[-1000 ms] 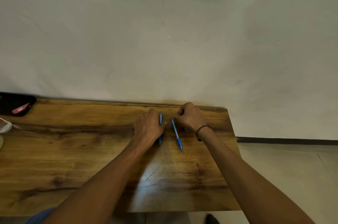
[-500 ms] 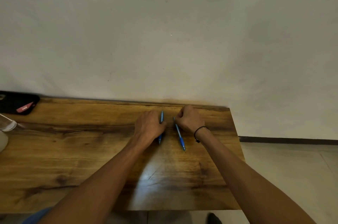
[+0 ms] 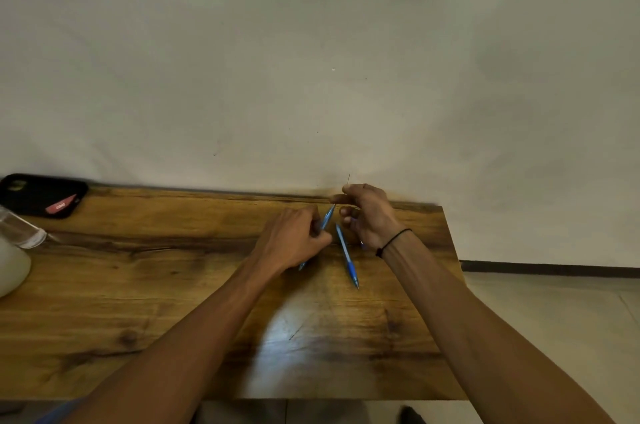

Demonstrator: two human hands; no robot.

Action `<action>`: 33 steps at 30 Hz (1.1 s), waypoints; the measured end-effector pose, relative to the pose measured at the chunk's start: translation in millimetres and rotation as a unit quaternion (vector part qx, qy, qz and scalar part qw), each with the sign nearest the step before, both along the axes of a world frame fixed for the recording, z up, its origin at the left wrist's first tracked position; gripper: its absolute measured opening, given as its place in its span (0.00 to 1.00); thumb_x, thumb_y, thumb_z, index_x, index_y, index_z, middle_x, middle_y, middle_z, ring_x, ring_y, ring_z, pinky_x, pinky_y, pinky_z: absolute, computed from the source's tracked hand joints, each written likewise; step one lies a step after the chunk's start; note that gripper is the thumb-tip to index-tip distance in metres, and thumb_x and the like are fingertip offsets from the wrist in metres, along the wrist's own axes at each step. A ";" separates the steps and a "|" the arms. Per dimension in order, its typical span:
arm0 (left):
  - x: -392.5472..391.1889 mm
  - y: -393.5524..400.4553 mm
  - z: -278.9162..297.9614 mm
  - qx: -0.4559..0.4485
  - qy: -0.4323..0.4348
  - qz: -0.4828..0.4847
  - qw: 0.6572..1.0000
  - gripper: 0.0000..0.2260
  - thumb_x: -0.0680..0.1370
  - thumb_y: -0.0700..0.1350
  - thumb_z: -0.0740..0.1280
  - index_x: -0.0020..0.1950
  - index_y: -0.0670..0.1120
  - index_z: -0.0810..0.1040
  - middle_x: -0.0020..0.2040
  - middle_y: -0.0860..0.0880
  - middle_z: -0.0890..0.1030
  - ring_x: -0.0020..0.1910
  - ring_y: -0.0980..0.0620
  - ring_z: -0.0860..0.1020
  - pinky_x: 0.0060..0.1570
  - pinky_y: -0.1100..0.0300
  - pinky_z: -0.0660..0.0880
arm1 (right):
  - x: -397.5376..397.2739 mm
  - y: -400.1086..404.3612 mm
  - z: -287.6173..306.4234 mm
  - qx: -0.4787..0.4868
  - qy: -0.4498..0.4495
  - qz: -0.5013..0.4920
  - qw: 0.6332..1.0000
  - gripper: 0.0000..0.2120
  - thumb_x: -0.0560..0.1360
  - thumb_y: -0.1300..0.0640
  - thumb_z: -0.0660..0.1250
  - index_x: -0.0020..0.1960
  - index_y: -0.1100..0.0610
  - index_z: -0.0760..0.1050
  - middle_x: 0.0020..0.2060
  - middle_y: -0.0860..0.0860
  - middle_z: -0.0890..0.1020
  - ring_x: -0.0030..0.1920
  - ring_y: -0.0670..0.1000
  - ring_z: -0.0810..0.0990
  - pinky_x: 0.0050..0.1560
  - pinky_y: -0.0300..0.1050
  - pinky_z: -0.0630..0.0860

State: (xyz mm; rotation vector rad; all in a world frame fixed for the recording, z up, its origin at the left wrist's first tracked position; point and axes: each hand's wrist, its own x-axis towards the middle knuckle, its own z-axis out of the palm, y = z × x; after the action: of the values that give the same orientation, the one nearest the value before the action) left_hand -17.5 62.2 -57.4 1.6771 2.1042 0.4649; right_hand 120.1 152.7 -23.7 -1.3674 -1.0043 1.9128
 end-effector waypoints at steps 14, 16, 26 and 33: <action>0.4 -1.6 19.6 0.064 -0.013 -0.017 0.998 0.14 0.79 0.51 0.72 0.61 0.49 0.76 0.47 0.50 0.83 0.40 0.54 0.80 0.38 0.62 0.76 | -2.7 -2.7 25.5 0.103 0.036 0.056 0.992 0.04 0.84 0.62 0.62 0.50 0.60 0.70 0.36 0.61 0.83 0.31 0.57 0.81 0.31 0.46 0.80; -0.4 -2.6 19.8 0.075 -0.022 -0.019 0.997 0.16 0.78 0.52 0.72 0.64 0.48 0.76 0.49 0.49 0.84 0.41 0.53 0.82 0.40 0.60 0.79 | -4.8 -5.4 27.8 0.125 0.035 0.066 0.989 0.03 0.84 0.62 0.62 0.52 0.60 0.70 0.35 0.60 0.83 0.30 0.56 0.81 0.31 0.46 0.79; -3.3 -0.4 16.5 0.093 -0.066 0.008 0.993 0.16 0.79 0.49 0.73 0.65 0.48 0.77 0.52 0.48 0.86 0.40 0.57 0.82 0.38 0.63 0.80 | -6.5 -6.3 41.7 0.174 0.084 0.062 0.979 0.02 0.84 0.64 0.63 0.52 0.61 0.71 0.38 0.60 0.83 0.32 0.54 0.79 0.34 0.46 0.78; -3.3 -1.3 21.5 0.118 -0.119 0.024 0.986 0.10 0.79 0.47 0.72 0.56 0.56 0.73 0.45 0.57 0.81 0.38 0.64 0.81 0.34 0.72 0.72 | -5.1 -11.2 41.2 0.176 0.120 0.057 0.975 0.03 0.80 0.67 0.68 0.47 0.63 0.76 0.40 0.54 0.74 0.38 0.50 0.71 0.39 0.47 0.71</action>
State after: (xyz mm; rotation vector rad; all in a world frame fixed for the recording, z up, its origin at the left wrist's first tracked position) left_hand -20.8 60.9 -35.9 1.6043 1.9788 0.9145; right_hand 115.0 141.4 17.5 -0.8738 -1.2475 1.8180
